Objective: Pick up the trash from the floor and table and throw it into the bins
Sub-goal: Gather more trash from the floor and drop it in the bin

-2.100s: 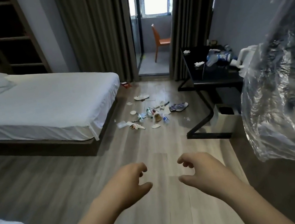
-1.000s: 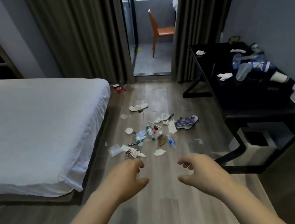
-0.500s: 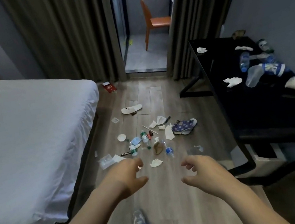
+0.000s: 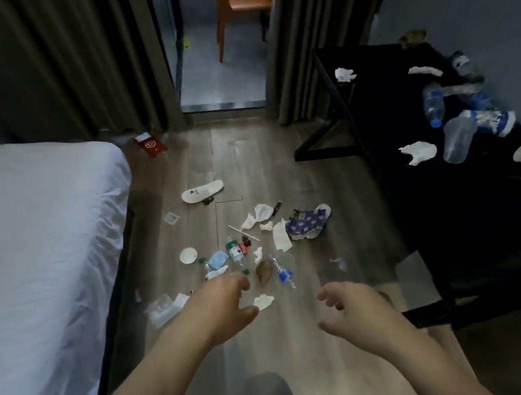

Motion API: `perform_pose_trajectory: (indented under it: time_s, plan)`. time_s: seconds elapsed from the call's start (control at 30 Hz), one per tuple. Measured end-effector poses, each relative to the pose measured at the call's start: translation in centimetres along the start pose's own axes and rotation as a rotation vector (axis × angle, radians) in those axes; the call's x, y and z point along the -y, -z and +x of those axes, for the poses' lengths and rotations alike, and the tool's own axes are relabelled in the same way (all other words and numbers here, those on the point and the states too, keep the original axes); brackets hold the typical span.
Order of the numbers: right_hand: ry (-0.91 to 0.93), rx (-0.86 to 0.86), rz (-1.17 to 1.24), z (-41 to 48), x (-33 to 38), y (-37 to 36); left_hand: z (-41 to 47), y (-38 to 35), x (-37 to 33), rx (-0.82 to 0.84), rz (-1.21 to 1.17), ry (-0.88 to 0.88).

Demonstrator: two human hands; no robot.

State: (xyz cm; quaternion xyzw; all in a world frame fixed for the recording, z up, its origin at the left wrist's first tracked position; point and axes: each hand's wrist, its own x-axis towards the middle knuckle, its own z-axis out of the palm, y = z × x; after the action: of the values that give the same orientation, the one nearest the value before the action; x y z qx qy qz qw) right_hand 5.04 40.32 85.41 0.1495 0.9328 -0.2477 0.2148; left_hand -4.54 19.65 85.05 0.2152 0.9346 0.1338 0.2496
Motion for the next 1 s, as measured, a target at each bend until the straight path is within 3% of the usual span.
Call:
perform_pose_trajectory:
  time_s: [0.3, 0.57, 0.73, 1.0]
  plan:
    - [-0.015, 0.088, 0.010, 12.9, -4.4, 3.7, 11.8, 0.0, -1.1, 0.033, 0.029, 0.058]
    - [0.006, 0.172, -0.053, 28.9, -10.0, 3.4, 25.4, -5.4, 0.7, 0.074, 0.002, 0.174]
    - [0.029, 0.179, -0.074, 38.0, -12.8, -1.4, 33.5, -12.3, 4.9, 0.076, -0.014, 0.212]
    - [0.018, 0.200, -0.052, 50.0, -19.2, -16.6, 44.2, -28.4, 13.4, 0.152, 0.071, 0.147]
